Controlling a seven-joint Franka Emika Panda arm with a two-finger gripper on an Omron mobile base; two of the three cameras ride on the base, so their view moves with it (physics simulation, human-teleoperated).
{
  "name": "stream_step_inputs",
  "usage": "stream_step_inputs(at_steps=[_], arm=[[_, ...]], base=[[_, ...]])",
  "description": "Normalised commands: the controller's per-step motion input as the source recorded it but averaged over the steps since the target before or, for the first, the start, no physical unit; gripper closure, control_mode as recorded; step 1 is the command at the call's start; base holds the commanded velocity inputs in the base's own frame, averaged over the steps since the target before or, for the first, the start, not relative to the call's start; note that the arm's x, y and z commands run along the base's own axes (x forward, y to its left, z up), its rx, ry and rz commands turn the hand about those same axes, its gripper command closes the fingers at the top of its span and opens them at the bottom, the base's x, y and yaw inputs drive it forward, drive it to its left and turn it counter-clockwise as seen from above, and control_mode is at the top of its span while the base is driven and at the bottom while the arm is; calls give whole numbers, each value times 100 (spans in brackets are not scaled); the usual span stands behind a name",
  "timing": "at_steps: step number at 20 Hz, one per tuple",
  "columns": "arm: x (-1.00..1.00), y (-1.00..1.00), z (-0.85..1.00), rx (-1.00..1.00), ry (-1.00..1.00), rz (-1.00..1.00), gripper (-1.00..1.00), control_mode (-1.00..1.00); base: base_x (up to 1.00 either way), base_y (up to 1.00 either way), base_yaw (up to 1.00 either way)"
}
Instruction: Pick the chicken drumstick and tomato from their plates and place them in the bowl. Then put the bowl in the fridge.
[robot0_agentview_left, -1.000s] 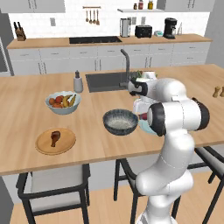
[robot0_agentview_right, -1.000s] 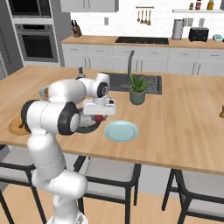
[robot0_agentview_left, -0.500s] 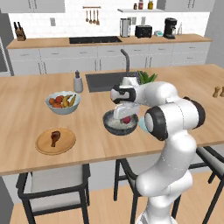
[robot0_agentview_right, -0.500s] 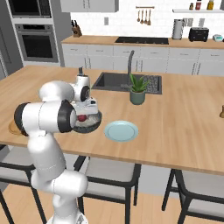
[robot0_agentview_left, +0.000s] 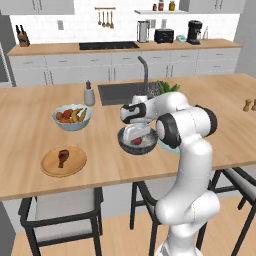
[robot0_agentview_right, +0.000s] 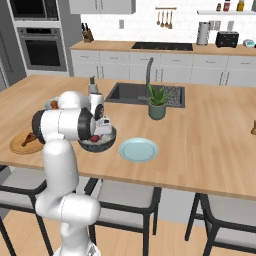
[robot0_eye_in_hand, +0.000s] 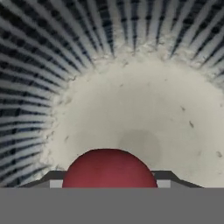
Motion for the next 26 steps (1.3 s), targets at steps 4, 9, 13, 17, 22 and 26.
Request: stream_step_inputs(at_steps=[4,9,13,17,22,26], arm=[[11,0,-12,0,1,2,-100,-100],[6,4,0,0,0,4,-100,-100],[0,7,17,0,0,2,-100,-100],[-19,18,67,0,-4,0,-100,-100],[-81,73,71,0,-6,-4,-100,-100],[-100,98,15,0,-16,-25,-100,-100]], base=[[0,0,0],[0,0,0],[0,0,0],[0,0,0],[0,0,0],[0,0,0]])
